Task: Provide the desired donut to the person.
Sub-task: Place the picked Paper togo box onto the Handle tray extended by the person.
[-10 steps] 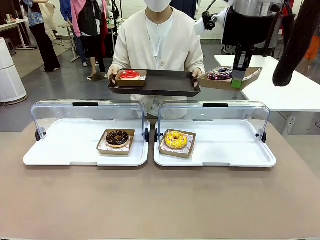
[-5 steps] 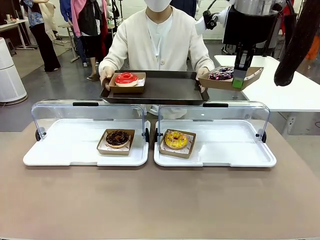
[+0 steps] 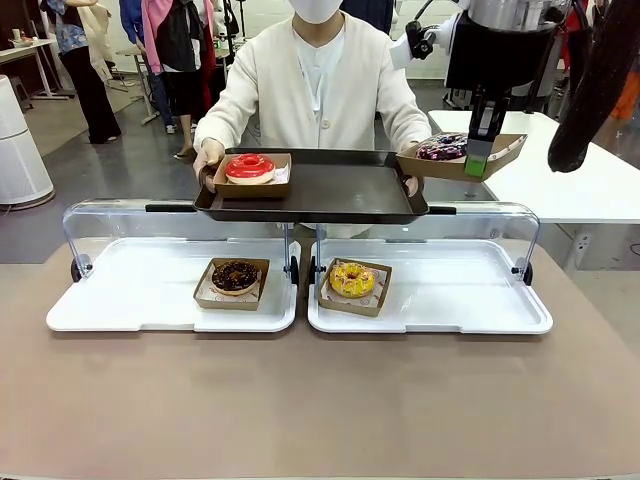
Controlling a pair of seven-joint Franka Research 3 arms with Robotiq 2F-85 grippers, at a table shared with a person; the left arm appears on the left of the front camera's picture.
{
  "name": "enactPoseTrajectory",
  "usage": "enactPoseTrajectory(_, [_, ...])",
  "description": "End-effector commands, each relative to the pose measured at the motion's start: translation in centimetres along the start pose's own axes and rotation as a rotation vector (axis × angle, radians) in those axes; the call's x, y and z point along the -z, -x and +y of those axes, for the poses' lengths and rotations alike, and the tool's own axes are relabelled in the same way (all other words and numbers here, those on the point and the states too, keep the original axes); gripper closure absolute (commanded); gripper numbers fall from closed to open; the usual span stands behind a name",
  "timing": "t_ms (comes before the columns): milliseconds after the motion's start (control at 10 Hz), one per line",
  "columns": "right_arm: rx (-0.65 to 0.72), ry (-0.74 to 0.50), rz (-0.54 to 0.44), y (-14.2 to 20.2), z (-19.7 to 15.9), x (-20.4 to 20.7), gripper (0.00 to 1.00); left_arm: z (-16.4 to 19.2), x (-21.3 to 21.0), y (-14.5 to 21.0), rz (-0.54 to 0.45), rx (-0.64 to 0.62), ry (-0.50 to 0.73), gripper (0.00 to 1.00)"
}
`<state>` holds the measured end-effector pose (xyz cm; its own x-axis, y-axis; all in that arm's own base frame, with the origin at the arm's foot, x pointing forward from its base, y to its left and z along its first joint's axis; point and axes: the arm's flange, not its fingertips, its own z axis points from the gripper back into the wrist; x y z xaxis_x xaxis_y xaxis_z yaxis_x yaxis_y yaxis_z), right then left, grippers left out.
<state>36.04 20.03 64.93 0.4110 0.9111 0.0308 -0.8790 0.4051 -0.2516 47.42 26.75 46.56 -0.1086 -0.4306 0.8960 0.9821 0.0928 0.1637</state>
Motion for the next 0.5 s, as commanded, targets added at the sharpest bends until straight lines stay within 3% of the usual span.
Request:
enactPoseTrajectory(0, [0.000, -0.001, 0.003, 0.06, 0.11, 0.04, 1.00, -0.09, 0.04, -0.21, -0.002, 0.003, -0.001, 0.00])
enactPoseTrajectory(400, [0.000, -0.001, 0.003, 0.06, 0.11, 0.04, 1.00, -0.09, 0.04, -0.21, -0.002, 0.003, -0.001, 0.00])
